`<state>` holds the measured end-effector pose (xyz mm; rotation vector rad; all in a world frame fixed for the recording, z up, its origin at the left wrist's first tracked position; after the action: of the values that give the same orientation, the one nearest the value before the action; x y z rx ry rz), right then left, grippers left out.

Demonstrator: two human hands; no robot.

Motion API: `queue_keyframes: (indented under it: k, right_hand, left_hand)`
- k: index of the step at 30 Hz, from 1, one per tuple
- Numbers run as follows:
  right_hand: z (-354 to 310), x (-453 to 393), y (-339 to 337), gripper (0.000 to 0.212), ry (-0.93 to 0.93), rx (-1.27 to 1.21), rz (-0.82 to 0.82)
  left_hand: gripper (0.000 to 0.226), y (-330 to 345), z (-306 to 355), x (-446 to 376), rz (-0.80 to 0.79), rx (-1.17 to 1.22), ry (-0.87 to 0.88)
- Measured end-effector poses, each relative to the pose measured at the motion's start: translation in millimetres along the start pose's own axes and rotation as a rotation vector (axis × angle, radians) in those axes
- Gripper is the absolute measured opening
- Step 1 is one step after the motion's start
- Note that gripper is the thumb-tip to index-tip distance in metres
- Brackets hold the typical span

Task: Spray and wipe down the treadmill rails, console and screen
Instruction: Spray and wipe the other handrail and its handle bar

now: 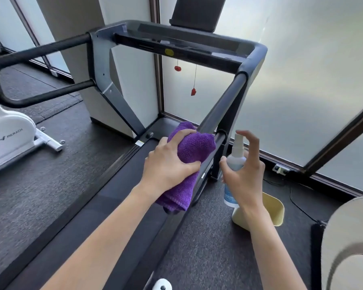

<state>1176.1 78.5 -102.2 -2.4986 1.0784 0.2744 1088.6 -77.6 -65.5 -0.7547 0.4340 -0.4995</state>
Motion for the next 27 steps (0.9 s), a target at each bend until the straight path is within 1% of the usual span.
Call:
queue_keyframes:
  k: [5,9,12,14,16,18,20,22,24,25,27]
  right_hand:
    - [-1,-19,10,0.068,0.029,0.023,0.046]
    - [-1,-39,18,0.067,0.034,0.032,0.105]
    - [2,-52,24,0.065,0.045,0.041,0.159]
    - [6,-60,27,0.064,0.064,0.053,0.198]
    - [10,-68,30,0.065,0.085,0.066,0.232]
    - [15,-73,31,0.067,0.111,0.070,0.265]
    - [21,-76,29,0.066,0.123,0.100,0.296]
    - [29,-75,24,0.066,0.132,0.144,0.335]
    - [37,-73,17,0.069,0.137,0.174,0.369]
    - [40,-72,14,0.071,0.138,0.192,0.380]
    - [46,-71,7,0.073,0.144,0.222,0.398]
  left_hand:
    - [0.070,0,1,-47,-0.128,0.078,-0.010]
    - [0.076,10,6,-108,-0.247,0.194,0.001]
    - [0.084,27,11,-154,-0.274,0.221,0.009]
    - [0.089,40,15,-181,-0.277,0.178,0.023]
    - [0.089,52,20,-208,-0.275,0.138,0.038]
    - [0.088,59,27,-236,-0.300,0.157,0.017]
    - [0.084,65,31,-263,-0.339,0.264,-0.045]
    - [0.074,71,33,-288,-0.386,0.509,-0.174]
    - [0.059,74,33,-305,-0.534,0.776,-0.338]
    - [0.053,76,33,-311,-0.625,0.857,-0.400]
    - [0.048,82,28,-325,-0.768,0.955,-0.463]
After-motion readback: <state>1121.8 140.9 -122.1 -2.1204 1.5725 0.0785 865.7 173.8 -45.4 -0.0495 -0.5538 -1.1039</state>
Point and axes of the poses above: each hand's wrist, its own x-axis away from the middle knuckle, its own y-axis out of the palm, z = x × y, the point moved 1 cm from there along -x, towards the middle knuckle, and after that the axes turned 9 degrees about y, right-handed, at the moved point
